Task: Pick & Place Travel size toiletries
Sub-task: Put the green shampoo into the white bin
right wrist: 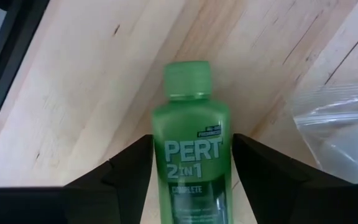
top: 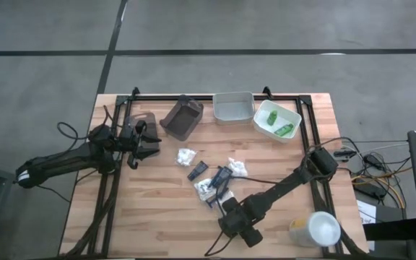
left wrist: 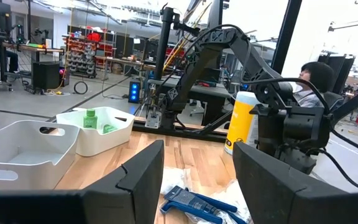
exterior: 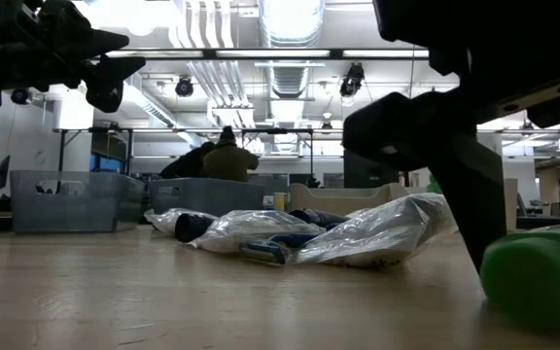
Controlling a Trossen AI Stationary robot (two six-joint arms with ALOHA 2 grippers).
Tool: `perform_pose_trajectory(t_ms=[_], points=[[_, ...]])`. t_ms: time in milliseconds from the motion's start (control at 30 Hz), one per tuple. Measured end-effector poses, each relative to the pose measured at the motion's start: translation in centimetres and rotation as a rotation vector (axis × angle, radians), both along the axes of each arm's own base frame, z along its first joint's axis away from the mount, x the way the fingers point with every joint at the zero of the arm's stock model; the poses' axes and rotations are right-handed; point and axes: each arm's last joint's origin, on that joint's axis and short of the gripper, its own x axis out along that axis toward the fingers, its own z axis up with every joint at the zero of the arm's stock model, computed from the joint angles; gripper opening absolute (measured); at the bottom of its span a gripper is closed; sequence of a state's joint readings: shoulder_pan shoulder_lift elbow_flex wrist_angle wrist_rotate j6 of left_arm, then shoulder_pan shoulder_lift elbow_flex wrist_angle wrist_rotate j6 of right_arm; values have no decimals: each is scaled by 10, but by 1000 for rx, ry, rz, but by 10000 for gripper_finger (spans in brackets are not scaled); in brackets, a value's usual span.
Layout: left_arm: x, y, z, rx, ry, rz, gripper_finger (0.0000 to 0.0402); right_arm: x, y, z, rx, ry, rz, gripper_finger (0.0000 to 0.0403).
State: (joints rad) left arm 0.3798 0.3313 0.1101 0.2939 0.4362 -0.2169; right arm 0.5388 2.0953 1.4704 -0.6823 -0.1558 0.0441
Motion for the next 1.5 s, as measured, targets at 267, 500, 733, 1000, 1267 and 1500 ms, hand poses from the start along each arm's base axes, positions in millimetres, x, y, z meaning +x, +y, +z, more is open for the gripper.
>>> perform_pose_trajectory(t_ms=[267,500,733,1000,1267,1500], points=[[0,0,0,0,0,0,198,0,-1,0,2,3,-13,147],[0,0,0,0,0,0,198,-1,-3,7,63,36,-48,131],[0,0,0,0,0,0,198,-7,-10,48,110,-38,-57,138],[0,0,0,0,0,0,198,-21,-44,116,188,-193,-106,139],[0,2,3,20,-31,57,198,-41,-91,176,253,-358,-193,139],[0,3,4,-34,-40,91,198,-48,-147,204,224,-478,-284,141]])
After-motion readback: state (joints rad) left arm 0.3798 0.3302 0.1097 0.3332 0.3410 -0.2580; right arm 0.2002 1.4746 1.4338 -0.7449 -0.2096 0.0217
